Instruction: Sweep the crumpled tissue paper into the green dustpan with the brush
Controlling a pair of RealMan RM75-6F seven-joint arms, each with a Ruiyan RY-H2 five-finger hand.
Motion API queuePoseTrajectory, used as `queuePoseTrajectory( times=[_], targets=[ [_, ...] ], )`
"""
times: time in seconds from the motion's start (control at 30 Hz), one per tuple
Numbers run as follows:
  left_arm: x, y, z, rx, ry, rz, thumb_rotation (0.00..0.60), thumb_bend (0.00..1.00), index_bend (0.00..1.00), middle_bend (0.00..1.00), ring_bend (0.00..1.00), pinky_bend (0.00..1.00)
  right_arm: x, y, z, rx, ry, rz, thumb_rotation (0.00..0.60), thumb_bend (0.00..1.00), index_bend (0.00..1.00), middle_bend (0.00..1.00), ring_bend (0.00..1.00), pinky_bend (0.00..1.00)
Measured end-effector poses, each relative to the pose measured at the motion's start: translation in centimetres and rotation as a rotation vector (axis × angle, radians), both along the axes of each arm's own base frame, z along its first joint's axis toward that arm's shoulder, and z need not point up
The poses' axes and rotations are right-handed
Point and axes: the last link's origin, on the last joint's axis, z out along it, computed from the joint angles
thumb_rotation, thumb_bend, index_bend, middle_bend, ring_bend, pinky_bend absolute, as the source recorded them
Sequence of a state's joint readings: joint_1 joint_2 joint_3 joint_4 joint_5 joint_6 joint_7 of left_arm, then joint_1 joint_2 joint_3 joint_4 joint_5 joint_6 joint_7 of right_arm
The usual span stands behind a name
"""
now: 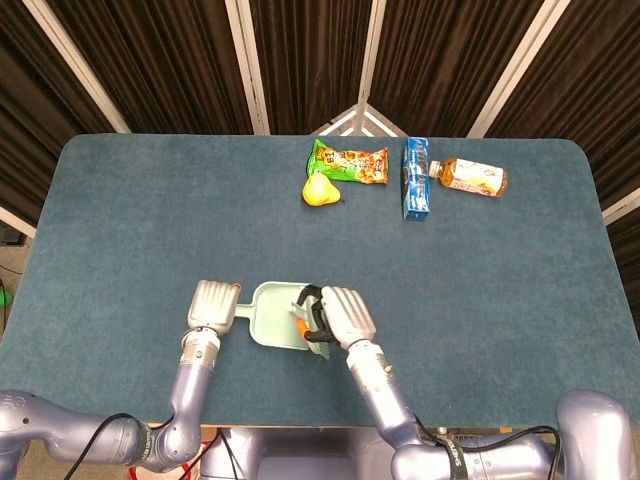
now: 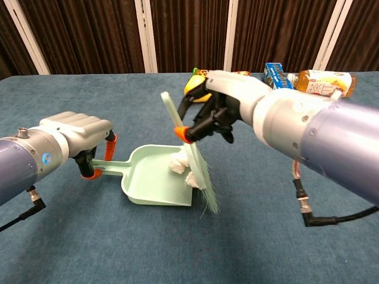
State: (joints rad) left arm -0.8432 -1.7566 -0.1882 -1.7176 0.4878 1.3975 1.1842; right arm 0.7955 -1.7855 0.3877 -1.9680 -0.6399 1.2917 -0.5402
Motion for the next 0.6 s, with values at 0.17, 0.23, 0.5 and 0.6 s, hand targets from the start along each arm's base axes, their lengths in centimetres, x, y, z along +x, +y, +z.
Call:
queuePoseTrajectory(
  times=[0.17, 0.23, 0.5, 0.6],
  targets=[
    [0.3, -0.1, 0.0, -0.002, 0.005, -0.003, 0.6, 0.57, 0.61, 1.0, 1.0, 1.0, 0.6, 0.0, 0.7, 0.009, -0.036, -0.02, 0.6, 0.65, 0.82, 0.86, 0.92, 0.78],
    [0.4, -0.1, 0.1, -0.003, 0.011, -0.004, 0.6, 0.57, 0.61, 1.0, 1.0, 1.0, 0.4, -0.3, 1.2, -0.001, -0.04, -0.027, 0.6, 0.65, 0.82, 0.86, 0.92, 0.78],
    [1.3, -0.3, 0.7, -0.007, 0.046, -0.01, 0.6, 0.57, 0.61, 1.0, 1.0, 1.0, -1.5, -2.3, 3.9, -0.104, -0.012, -0.052, 0.6, 0.65, 0.82, 0.86, 0.92, 0.78],
    [1.6, -0.3, 0.9, -0.007, 0.053, -0.003, 0.6, 0.57, 0.61, 1.0, 1.0, 1.0, -2.8, -2.8, 4.4, -0.129, 0.025, -0.062, 0.6, 0.65, 0.82, 0.86, 0.92, 0.78]
  ],
)
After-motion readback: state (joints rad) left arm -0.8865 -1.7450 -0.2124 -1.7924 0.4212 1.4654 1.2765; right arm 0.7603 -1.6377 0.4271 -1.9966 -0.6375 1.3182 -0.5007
